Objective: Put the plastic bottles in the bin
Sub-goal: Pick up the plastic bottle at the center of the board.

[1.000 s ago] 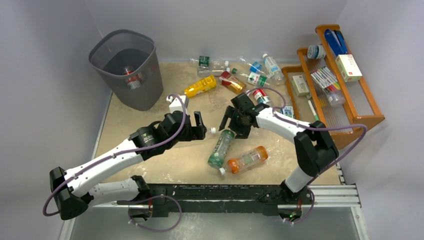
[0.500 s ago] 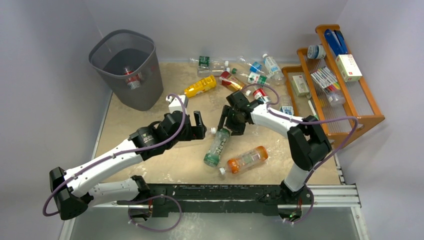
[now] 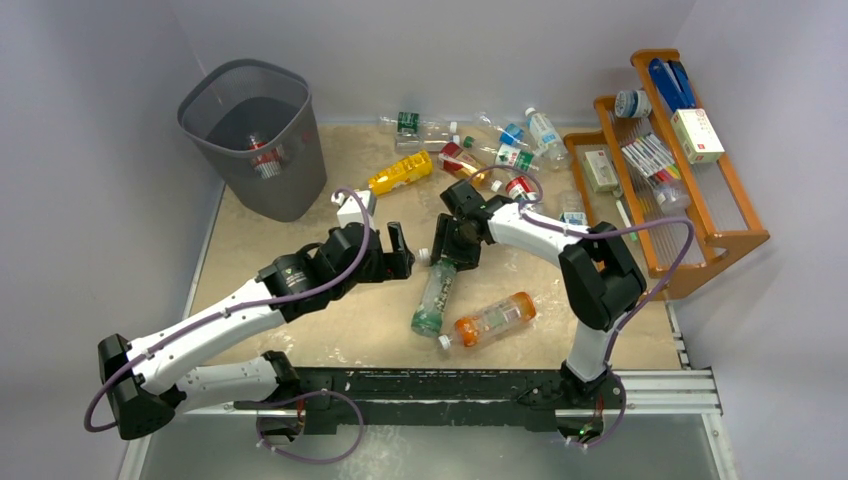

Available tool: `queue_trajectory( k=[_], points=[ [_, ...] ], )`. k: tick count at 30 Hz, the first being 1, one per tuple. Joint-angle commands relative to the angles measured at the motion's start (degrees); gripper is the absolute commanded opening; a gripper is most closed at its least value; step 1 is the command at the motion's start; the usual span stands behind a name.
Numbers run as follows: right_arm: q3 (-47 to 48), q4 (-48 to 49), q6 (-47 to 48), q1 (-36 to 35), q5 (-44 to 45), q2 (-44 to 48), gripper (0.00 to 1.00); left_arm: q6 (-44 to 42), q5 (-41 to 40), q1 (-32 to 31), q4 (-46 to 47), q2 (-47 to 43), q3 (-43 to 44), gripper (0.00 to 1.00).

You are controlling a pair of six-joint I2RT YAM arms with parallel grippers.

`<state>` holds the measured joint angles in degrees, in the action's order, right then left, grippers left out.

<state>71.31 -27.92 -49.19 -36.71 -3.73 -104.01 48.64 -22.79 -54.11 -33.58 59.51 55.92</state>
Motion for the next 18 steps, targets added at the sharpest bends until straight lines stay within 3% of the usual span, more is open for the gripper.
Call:
queue_trajectory(
  k=[1,10,18],
  points=[
    [2.0,-3.2,2.0,-0.1,0.6,1.0,0.39,0.5,-0.7,-0.4,1.4,-1.6,2.2,0.89],
    [-1.1,-5.8,1.6,-0.2,2.4,14.3,0.38,0.2,5.0,-0.7,7.4,-4.3,-1.3,0.89],
    [7.9,-10.6,0.8,-0.2,6.4,23.0,0.39,-1.7,11.3,-2.2,16.6,-1.4,-2.9,0.89]
  ],
)
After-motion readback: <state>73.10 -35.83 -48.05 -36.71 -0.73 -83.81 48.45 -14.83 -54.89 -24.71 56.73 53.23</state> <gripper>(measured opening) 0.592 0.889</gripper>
